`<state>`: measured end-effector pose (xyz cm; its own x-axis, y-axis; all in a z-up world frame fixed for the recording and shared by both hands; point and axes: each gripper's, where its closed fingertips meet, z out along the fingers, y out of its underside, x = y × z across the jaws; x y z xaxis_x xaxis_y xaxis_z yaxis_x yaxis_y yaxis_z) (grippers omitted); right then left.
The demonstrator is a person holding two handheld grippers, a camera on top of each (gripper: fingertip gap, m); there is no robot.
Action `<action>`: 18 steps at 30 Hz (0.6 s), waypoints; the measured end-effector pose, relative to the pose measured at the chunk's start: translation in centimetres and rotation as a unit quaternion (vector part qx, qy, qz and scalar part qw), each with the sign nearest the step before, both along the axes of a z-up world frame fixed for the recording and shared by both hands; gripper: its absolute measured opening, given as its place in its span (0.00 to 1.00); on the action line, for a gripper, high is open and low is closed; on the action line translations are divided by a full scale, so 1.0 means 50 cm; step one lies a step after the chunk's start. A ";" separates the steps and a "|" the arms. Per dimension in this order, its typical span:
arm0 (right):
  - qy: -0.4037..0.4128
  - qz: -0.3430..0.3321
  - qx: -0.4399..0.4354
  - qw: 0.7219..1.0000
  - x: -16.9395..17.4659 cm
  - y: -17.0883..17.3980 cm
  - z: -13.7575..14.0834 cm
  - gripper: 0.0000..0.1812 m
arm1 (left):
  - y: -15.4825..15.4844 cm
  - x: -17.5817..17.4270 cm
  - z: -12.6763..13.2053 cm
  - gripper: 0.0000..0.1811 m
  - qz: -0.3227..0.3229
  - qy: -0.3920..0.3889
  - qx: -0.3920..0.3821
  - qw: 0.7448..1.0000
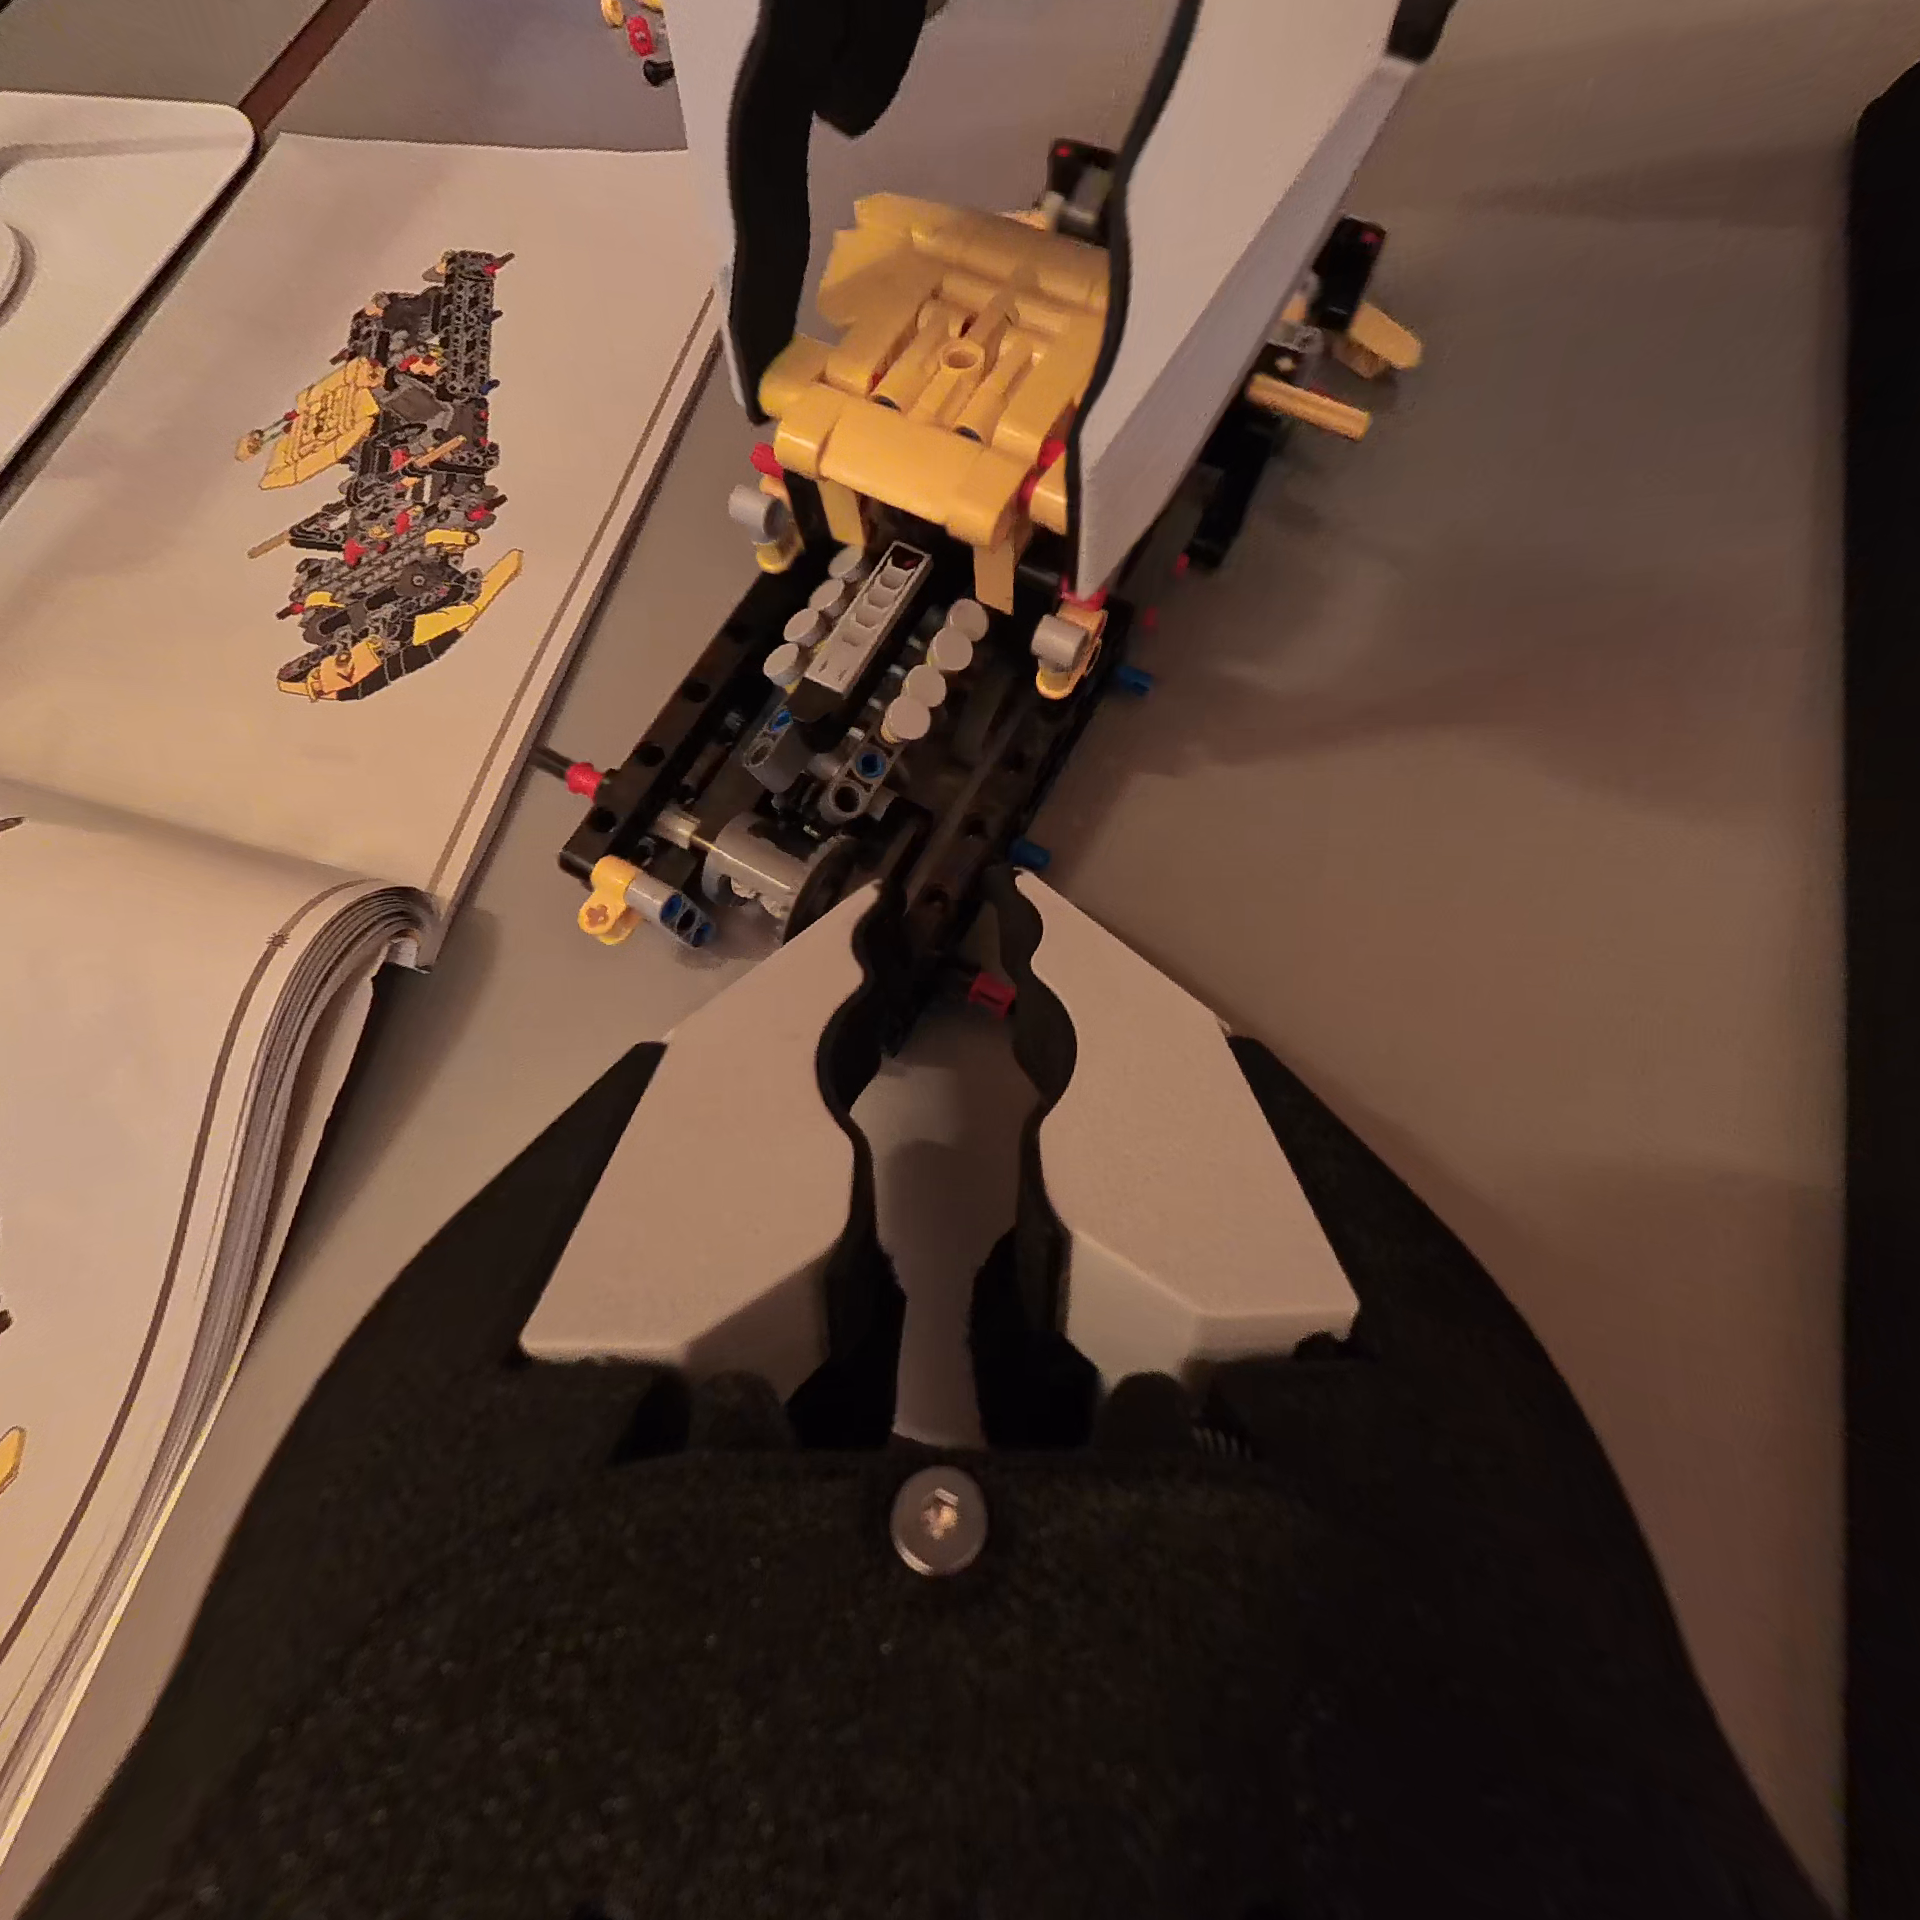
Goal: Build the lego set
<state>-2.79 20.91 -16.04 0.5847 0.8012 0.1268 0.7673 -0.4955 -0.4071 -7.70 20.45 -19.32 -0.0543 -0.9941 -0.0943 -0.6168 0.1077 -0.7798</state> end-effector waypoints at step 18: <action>0.001 0.059 -0.025 0.998 0.011 -0.014 0.006 0.33 | -0.011 0.001 0.000 0.08 -0.011 -0.003 0.005 1.000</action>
<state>-2.25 20.23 -15.74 0.4860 0.8698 0.0848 0.8208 -0.4210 -0.3860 -7.64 19.89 -19.31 -0.0753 -0.9917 -0.1040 -0.6094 0.1284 -0.7824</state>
